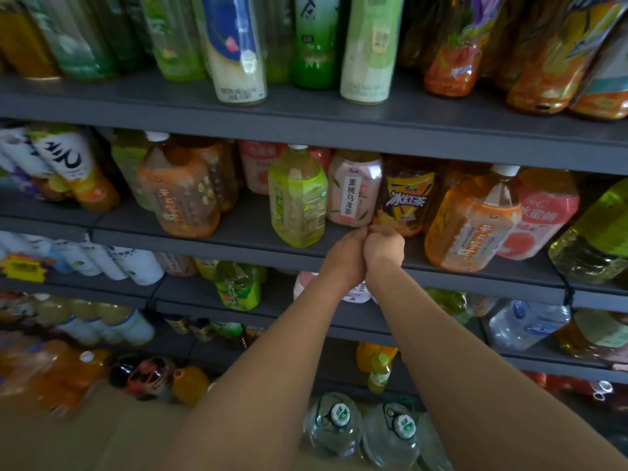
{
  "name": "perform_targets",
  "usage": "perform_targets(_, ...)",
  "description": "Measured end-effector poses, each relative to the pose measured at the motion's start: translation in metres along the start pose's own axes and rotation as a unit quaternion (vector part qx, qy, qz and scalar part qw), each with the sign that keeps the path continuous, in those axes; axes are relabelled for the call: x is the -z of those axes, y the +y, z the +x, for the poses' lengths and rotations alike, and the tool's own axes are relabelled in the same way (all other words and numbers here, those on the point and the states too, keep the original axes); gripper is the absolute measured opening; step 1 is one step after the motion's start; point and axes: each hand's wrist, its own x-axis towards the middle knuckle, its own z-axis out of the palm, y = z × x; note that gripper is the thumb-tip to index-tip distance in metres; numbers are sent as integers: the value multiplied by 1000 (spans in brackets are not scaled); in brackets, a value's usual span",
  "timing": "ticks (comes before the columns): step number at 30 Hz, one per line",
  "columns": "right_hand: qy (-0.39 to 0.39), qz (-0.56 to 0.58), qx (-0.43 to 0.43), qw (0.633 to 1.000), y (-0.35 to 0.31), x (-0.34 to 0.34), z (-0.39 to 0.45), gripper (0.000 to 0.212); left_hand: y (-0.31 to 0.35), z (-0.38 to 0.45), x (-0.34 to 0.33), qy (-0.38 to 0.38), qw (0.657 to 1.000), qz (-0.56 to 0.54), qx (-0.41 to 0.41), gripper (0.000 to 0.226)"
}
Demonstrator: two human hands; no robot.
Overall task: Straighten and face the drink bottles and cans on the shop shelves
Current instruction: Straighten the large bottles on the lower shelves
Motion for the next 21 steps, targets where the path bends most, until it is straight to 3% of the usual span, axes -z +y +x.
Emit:
perform_targets(7, -41, -74, 9, 996, -20, -73, -70, 31, -80, -53, 81, 35, 998, 20, 48, 59)
perform_targets(11, -67, -80, 29, 994, -24, -130, -126, 36, -122, -84, 134, 3, 997, 28, 78, 74)
perform_targets(21, -131, -129, 29, 983, -18, -245, -210, 48, -230, -146, 228, 25, 985, 97, 140, 65)
